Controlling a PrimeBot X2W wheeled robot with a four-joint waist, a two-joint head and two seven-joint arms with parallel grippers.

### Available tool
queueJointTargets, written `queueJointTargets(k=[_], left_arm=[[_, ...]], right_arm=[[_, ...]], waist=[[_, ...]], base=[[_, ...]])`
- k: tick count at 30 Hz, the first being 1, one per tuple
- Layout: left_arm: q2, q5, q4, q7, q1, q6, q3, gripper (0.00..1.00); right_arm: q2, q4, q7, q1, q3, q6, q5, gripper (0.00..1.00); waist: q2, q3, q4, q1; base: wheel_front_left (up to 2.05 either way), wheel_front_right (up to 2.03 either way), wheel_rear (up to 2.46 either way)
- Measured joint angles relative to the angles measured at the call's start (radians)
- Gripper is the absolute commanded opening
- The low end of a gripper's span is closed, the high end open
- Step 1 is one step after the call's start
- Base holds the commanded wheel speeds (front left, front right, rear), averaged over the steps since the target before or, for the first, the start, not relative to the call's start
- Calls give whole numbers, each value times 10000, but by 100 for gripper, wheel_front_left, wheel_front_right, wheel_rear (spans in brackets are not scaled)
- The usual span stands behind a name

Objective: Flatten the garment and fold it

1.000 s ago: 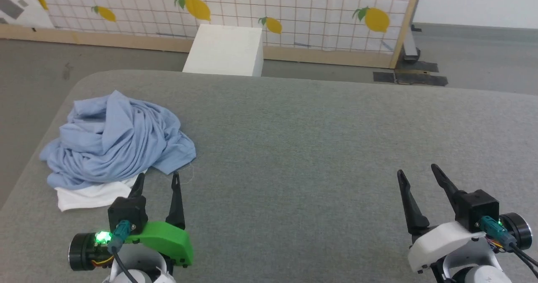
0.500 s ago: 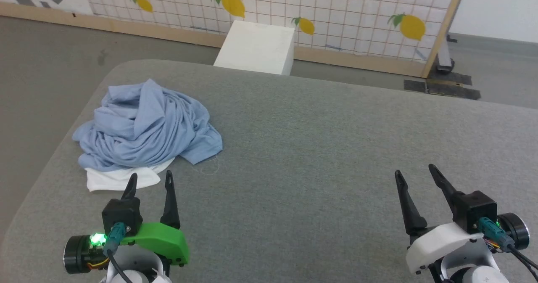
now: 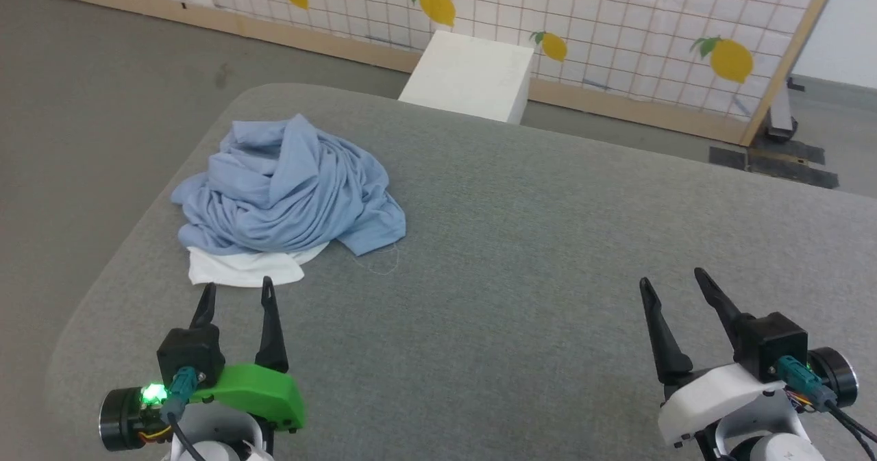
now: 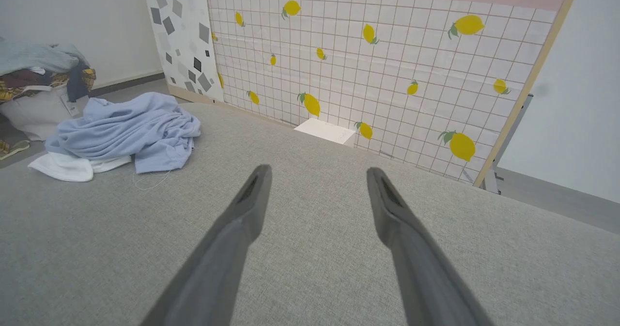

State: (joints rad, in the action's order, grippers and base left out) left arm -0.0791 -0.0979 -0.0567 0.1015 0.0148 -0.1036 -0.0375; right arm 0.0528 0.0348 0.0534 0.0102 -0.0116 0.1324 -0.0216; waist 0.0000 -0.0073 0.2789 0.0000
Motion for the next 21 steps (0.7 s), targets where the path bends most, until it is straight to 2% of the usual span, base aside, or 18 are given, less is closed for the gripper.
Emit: queueJointTargets(k=[21], left_arm=[[-234, -468, -180, 422, -37, -516, -90, 100]], right_arm=[[0, 173, 222, -102, -113, 0, -182, 100]], waist=[[0, -60, 1217, 0]], base=[[0, 0, 0]])
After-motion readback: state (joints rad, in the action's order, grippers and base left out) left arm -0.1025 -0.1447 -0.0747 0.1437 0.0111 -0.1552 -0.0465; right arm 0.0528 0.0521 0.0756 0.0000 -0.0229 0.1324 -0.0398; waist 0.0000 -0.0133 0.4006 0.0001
